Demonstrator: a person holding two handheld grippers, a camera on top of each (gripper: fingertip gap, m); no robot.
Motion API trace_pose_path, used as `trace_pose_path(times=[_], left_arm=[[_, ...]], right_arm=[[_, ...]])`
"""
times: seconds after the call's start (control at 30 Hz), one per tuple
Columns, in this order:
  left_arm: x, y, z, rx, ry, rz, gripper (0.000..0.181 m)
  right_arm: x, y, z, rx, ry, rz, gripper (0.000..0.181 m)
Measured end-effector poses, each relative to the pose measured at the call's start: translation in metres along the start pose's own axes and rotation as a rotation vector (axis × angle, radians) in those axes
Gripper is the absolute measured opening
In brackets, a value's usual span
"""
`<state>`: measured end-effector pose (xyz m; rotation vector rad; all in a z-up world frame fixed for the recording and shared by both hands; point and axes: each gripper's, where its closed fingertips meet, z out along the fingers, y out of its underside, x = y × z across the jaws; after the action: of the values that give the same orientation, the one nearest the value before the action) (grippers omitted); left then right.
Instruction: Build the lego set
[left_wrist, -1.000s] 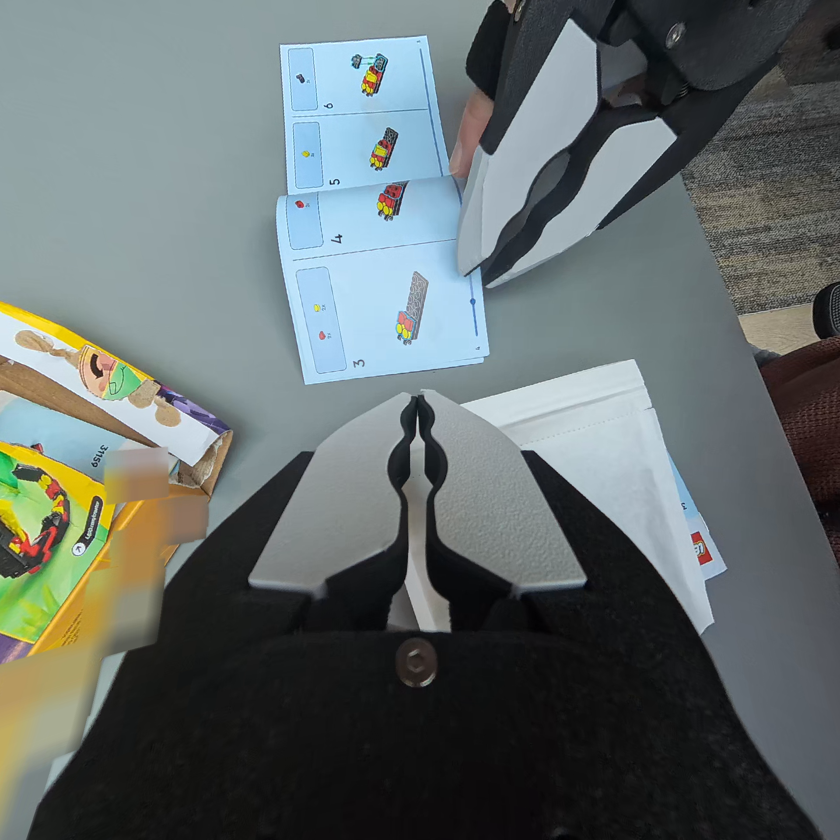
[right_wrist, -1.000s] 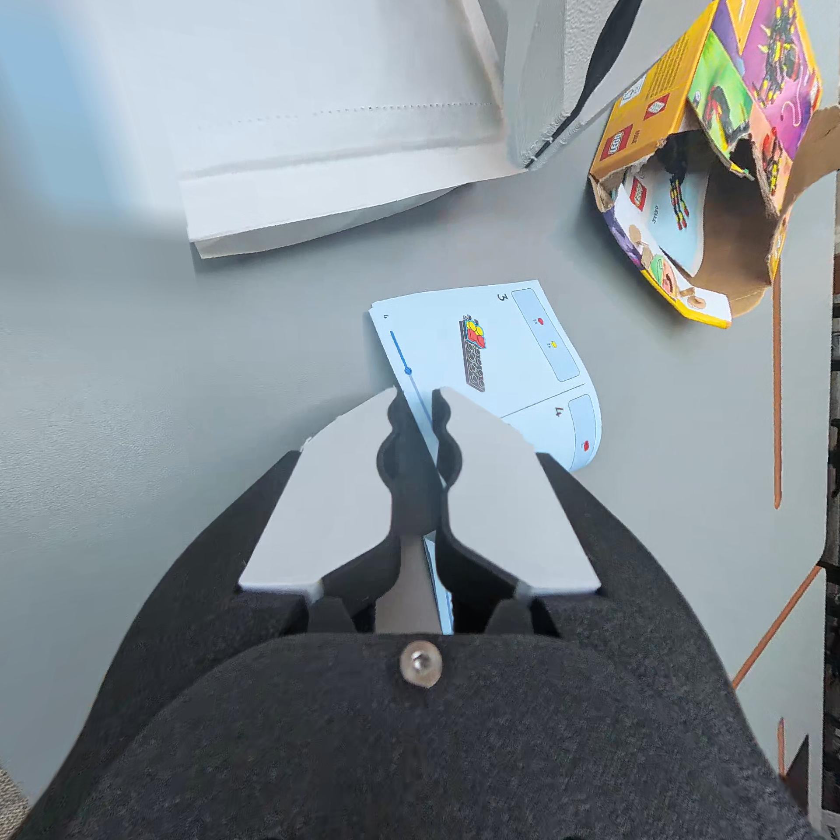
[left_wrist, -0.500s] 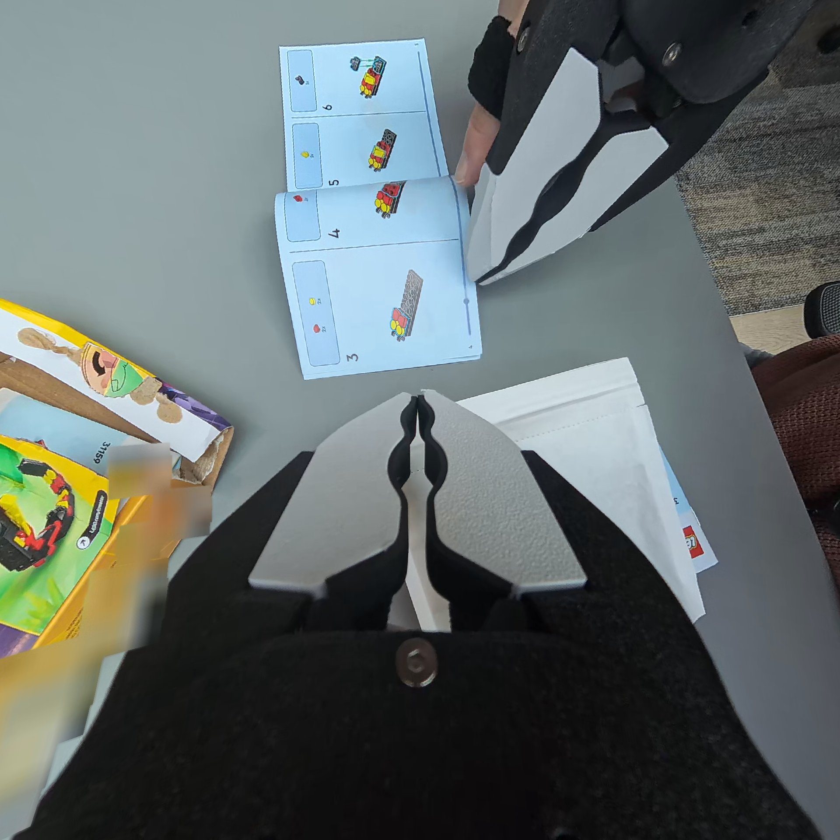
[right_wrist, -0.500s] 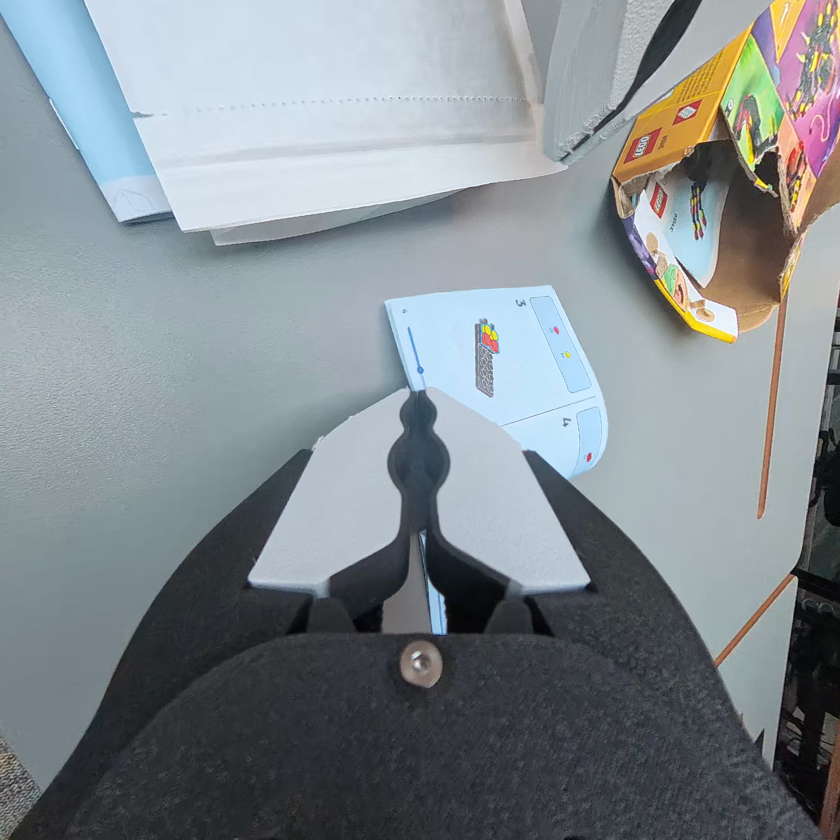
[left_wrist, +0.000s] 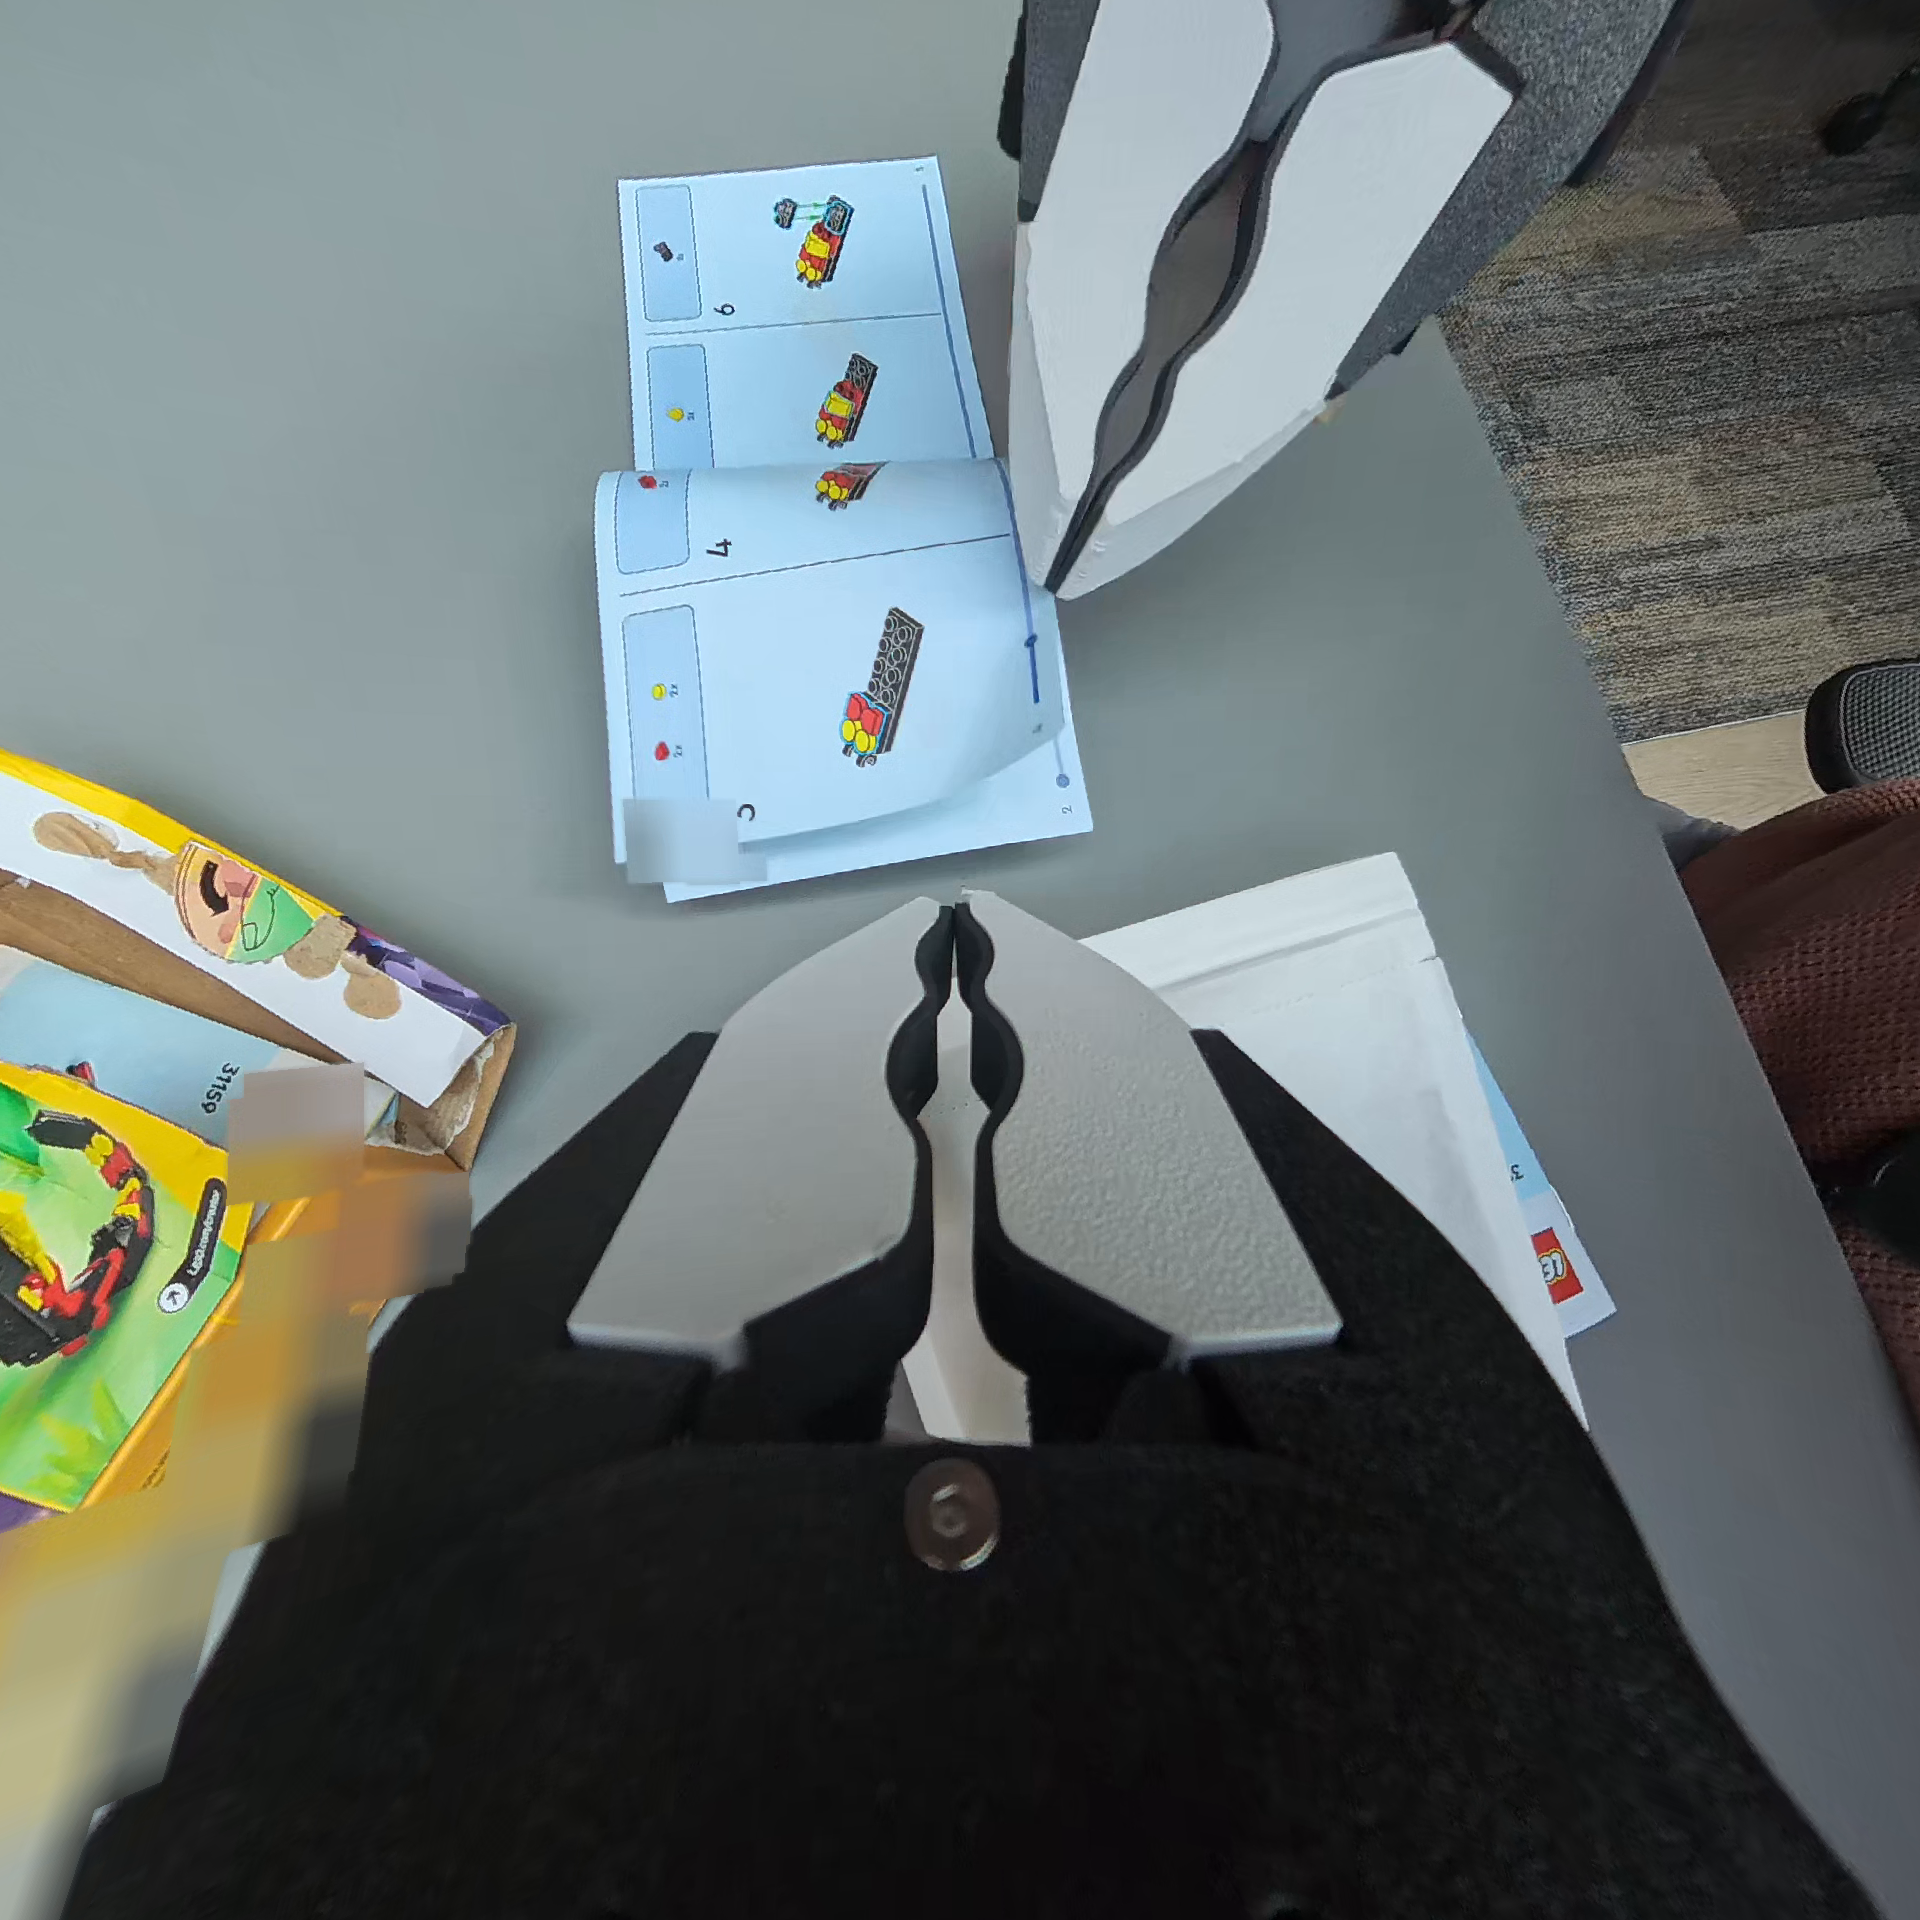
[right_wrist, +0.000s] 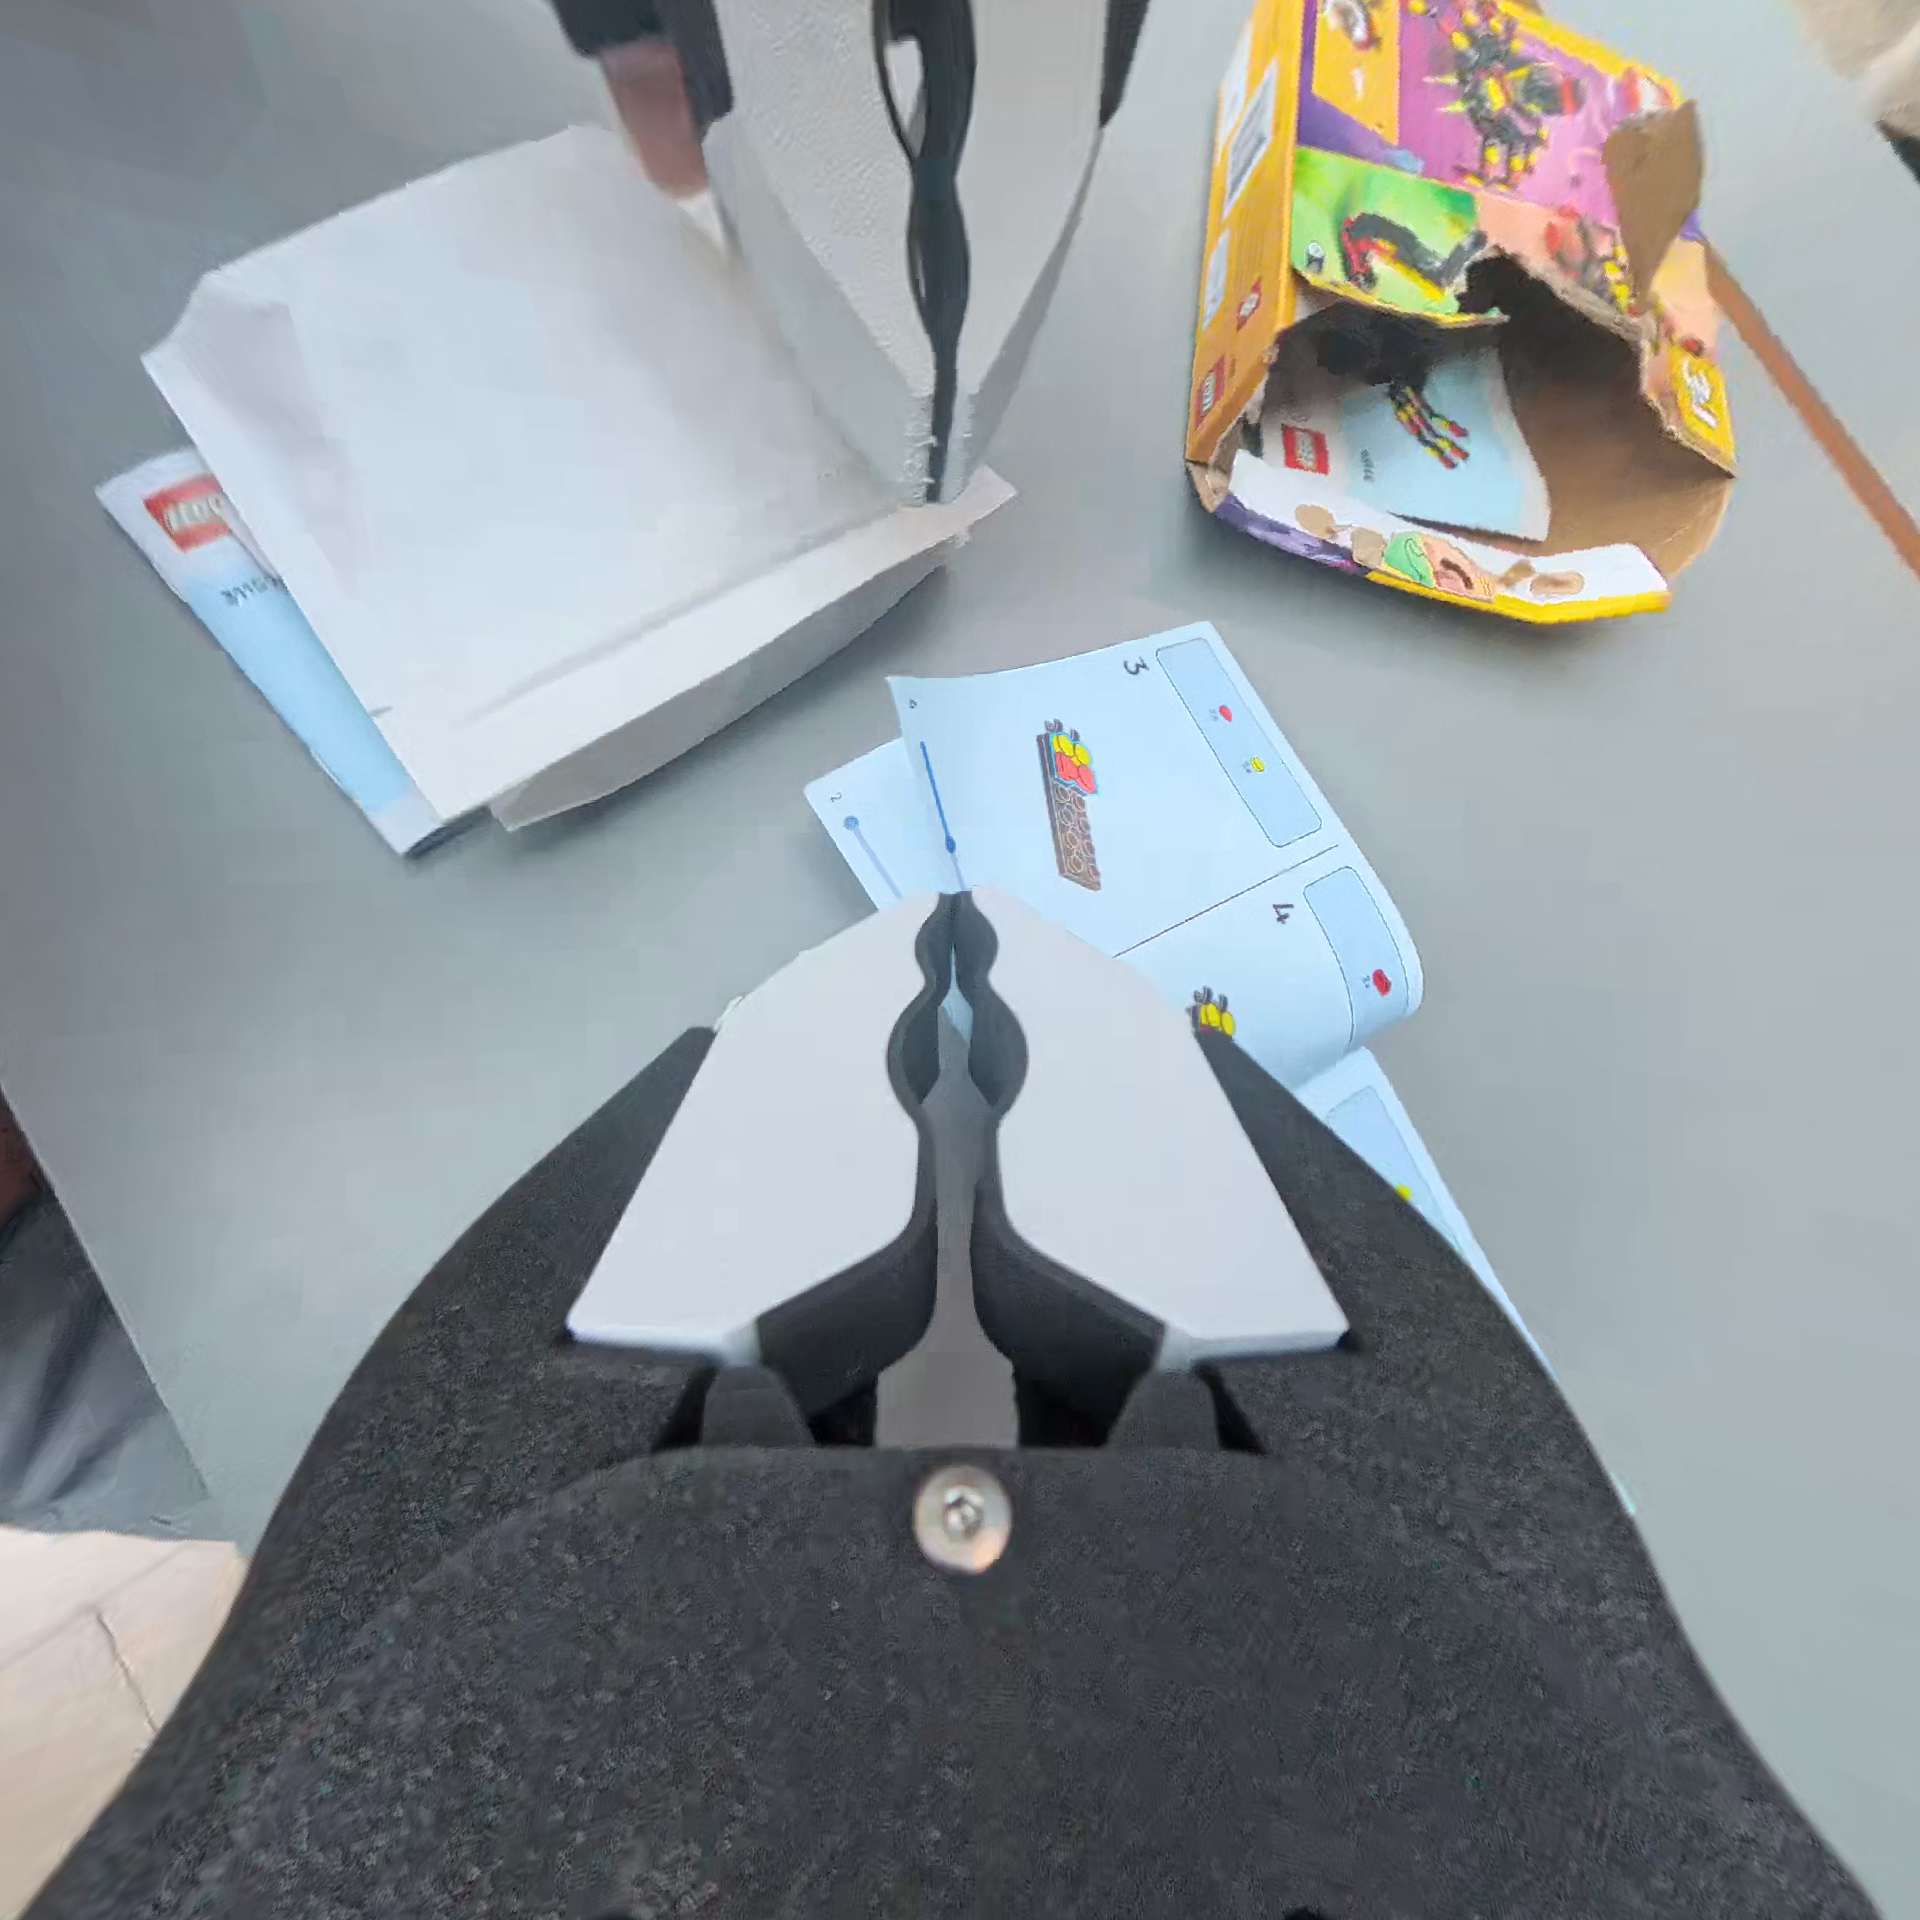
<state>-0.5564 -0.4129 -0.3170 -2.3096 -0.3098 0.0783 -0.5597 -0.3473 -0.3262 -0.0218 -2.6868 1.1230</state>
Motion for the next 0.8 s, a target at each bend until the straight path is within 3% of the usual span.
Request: trace_pose_path(times=[0.13, 0.23, 0.4, 0.5, 0.57, 0.73, 0.8], left_arm=[[0.004, -0.015, 0.003, 0.056, 0.018, 0.0, 0.0], [0.001, -0.036, 0.01, 0.117, -0.008, 0.008, 0.0], [-0.017, -0.083, 0.02, 0.22, -0.115, 0.031, 0.0], [-0.026, -0.062, 0.045, -0.046, -0.152, 0.111, 0.0], [-0.031, -0.058, 0.064, -0.137, -0.131, 0.155, 0.0], [-0.038, -0.124, 0.096, 0.012, 0.007, 0.127, 0.0], [-0.04, -0.138, 0.111, 0.012, 0.056, 0.12, 0.0]], right_arm=[[0.023, -0.012, -0.028, 0.29, -0.015, 0.385, 0.0], [0.042, 0.0, -0.046, 0.424, 0.036, 0.57, 0.0], [0.047, 0.019, -0.056, 0.469, 0.1, 0.666, 0.0], [0.058, 0.035, -0.063, 0.449, 0.188, 0.7, 0.0], [0.06, 0.042, -0.066, 0.431, 0.217, 0.702, 0.0], [0.055, 0.041, -0.085, 0.441, 0.303, 0.683, 0.015], [0.052, 0.047, -0.095, 0.435, 0.337, 0.689, 0.018]])
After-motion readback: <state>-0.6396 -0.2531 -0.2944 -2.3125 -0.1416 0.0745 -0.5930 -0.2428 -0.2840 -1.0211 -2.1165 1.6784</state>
